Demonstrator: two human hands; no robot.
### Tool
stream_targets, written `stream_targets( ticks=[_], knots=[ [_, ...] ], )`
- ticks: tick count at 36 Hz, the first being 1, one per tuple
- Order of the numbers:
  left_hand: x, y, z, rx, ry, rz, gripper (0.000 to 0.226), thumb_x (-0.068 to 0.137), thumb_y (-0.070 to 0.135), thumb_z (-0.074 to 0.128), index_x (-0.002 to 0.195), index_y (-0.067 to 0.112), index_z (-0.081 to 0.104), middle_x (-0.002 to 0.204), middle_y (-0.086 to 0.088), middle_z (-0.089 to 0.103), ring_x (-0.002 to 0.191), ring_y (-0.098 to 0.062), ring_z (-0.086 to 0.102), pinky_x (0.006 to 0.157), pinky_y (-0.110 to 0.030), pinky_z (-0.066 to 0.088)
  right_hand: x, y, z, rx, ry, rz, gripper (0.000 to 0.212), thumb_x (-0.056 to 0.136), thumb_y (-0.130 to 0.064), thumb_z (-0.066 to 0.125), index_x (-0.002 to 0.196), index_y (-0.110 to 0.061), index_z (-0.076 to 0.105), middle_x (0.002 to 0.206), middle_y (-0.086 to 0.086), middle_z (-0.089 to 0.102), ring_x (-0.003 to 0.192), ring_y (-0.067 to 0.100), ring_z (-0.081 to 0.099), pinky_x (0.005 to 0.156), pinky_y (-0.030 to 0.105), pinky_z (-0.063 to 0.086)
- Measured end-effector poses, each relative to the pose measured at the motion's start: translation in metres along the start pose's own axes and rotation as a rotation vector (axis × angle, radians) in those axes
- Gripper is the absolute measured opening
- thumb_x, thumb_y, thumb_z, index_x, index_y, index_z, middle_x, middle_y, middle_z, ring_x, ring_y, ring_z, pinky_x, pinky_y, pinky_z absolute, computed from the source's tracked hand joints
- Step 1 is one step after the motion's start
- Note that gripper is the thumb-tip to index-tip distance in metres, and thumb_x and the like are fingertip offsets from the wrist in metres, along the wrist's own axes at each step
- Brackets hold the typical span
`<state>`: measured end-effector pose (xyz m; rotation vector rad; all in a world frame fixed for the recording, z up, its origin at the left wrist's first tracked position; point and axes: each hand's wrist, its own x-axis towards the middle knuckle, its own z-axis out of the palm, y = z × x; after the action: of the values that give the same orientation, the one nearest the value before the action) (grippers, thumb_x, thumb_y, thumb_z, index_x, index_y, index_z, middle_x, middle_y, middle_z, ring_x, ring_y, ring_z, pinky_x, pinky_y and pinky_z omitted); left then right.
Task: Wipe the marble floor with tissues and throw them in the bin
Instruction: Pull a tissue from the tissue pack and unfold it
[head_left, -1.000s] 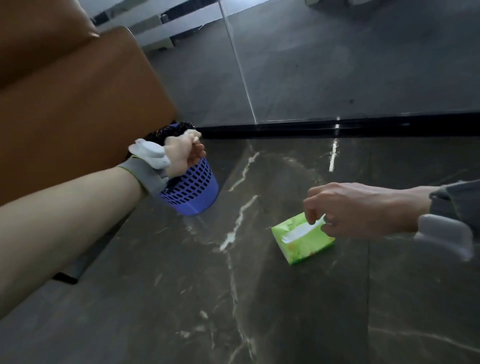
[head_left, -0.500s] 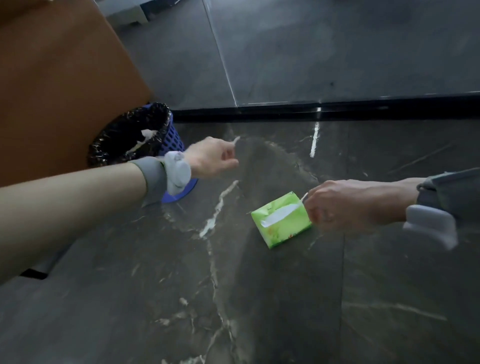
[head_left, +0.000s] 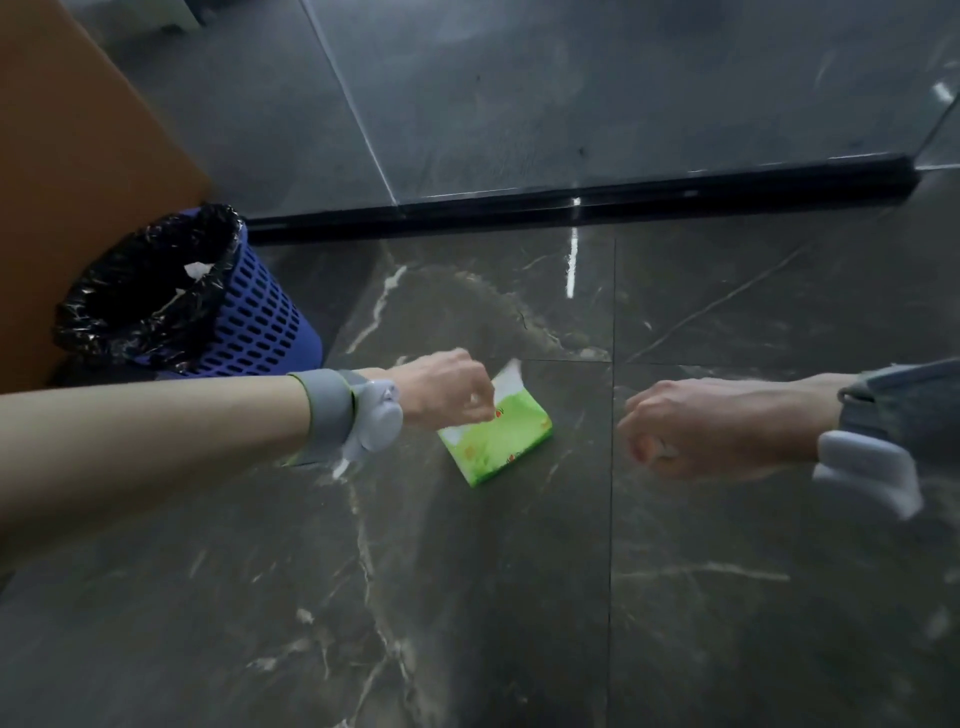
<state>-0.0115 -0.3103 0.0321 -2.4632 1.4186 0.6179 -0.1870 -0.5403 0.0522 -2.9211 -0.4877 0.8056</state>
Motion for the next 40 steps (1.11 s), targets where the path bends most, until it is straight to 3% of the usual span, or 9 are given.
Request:
stream_targets(
  ticks=[3,7,10,17,25,27,30,34,40],
  knots=[
    [0.000,-0.005,-0.027,-0.023,0.195,-0.080,0.024,0.097,0.031,0.061,0.095,0.018,0.082,0.090,-0.002,0.079,0.079,-0.022,0.073,0.082,-0.040,0.060,0.000,-0.001,0.001,0.001,-0.002,-0.006,0.015,0.092,-0.028,0.051,0.099,-0.030,0.064,0.101,-0.012,0.062,0.092,0.013,0.064,0.081,0.038,0.058],
    [-0.006,-0.025,-0.083,0.004,0.683,-0.113,0.026,0.090,0.034,0.062,0.081,0.016,0.079,0.082,-0.001,0.077,0.078,-0.023,0.071,0.082,-0.037,0.057,0.003,-0.004,-0.001,-0.001,-0.001,-0.021,0.014,0.092,-0.029,0.052,0.098,-0.032,0.064,0.101,-0.012,0.062,0.091,0.012,0.064,0.080,0.036,0.057],
    [-0.010,-0.038,-0.111,0.033,0.879,-0.226,0.031,0.092,0.039,0.058,0.083,0.016,0.077,0.083,-0.001,0.076,0.077,-0.022,0.068,0.082,-0.038,0.057,0.006,-0.008,-0.002,0.006,-0.003,-0.029,0.011,0.091,-0.028,0.053,0.093,-0.032,0.062,0.098,-0.012,0.062,0.088,0.014,0.064,0.079,0.038,0.058],
    [-0.002,-0.041,-0.082,0.356,0.651,-0.250,0.045,0.103,0.038,0.042,0.091,0.009,0.074,0.095,-0.010,0.071,0.088,-0.031,0.064,0.072,-0.042,0.054,0.007,-0.009,-0.002,0.010,-0.015,-0.018,0.015,0.094,-0.027,0.050,0.096,-0.030,0.064,0.098,-0.011,0.062,0.086,0.013,0.064,0.076,0.037,0.058],
    [0.006,-0.019,-0.027,0.401,0.260,-0.213,0.104,0.080,0.096,0.005,0.078,0.019,0.075,0.072,0.002,0.067,0.065,-0.018,0.064,0.062,-0.032,0.046,0.000,-0.002,0.006,0.015,-0.063,0.019,0.017,0.094,-0.031,0.049,0.098,-0.028,0.066,0.100,-0.006,0.065,0.090,0.020,0.067,0.079,0.043,0.059],
    [0.009,-0.015,-0.020,0.378,0.198,-0.223,0.105,0.076,0.100,0.007,0.079,0.019,0.075,0.074,0.003,0.069,0.068,-0.019,0.066,0.062,-0.032,0.044,-0.002,-0.001,0.006,0.009,-0.072,0.031,0.019,0.094,-0.029,0.049,0.098,-0.025,0.067,0.101,-0.004,0.067,0.090,0.022,0.068,0.078,0.043,0.060],
    [0.011,-0.007,-0.013,0.356,0.135,-0.185,0.077,0.089,0.085,0.038,0.076,0.015,0.070,0.070,0.001,0.065,0.065,-0.020,0.063,0.059,-0.031,0.044,-0.004,0.001,0.008,-0.005,-0.085,0.035,0.021,0.095,-0.028,0.048,0.099,-0.022,0.068,0.101,-0.002,0.067,0.090,0.022,0.068,0.077,0.042,0.060],
    [0.013,-0.003,-0.024,0.298,0.237,-0.187,0.022,0.092,0.024,0.057,0.080,0.012,0.071,0.069,-0.002,0.063,0.060,-0.025,0.062,0.057,-0.034,0.052,-0.003,0.000,0.011,-0.021,-0.088,0.042,0.022,0.094,-0.027,0.046,0.097,-0.021,0.068,0.099,-0.001,0.068,0.088,0.022,0.068,0.076,0.042,0.060],
    [0.020,-0.011,-0.079,-0.157,0.658,-0.464,0.026,0.080,0.044,0.057,0.075,0.020,0.066,0.074,-0.002,0.061,0.071,-0.029,0.057,0.067,-0.032,0.043,-0.006,0.003,0.013,-0.005,-0.071,0.028,0.020,0.094,-0.027,0.047,0.097,-0.023,0.066,0.099,-0.003,0.068,0.087,0.021,0.068,0.076,0.042,0.060]
  ],
)
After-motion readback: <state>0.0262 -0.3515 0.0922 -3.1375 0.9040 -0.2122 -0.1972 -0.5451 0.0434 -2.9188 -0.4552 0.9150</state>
